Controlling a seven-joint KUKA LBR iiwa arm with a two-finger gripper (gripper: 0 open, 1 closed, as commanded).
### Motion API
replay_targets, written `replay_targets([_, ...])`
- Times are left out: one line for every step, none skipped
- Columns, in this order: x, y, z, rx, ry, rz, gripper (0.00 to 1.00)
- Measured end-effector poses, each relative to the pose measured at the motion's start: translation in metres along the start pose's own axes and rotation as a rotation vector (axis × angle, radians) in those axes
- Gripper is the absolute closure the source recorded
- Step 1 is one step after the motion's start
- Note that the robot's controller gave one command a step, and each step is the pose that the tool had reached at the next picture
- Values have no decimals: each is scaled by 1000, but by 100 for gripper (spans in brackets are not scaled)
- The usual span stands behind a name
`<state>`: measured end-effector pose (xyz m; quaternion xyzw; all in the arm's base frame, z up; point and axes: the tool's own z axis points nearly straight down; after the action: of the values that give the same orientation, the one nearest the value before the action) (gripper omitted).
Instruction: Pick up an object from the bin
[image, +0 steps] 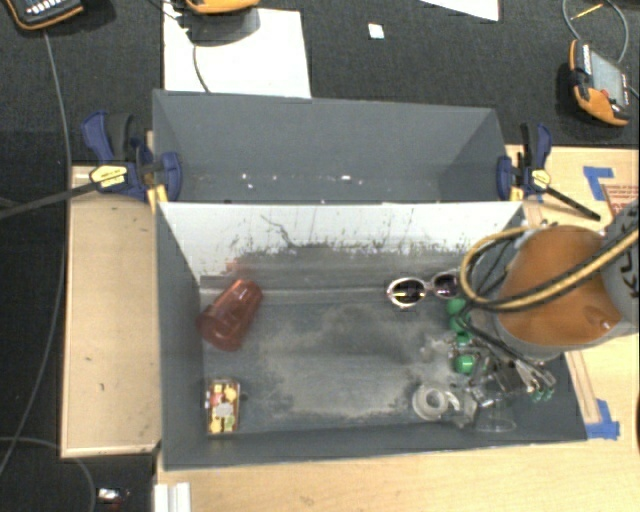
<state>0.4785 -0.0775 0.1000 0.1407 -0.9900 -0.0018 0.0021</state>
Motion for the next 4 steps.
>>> replay_targets([-16, 26, 30, 7, -14, -424, 0])
replay_targets([-34, 53, 29, 1, -4, -716, 100])
replay_targets([-34, 53, 29, 1, -4, -714, 100])
replay_targets([-32, 53, 19, -2, -1, -712, 100])
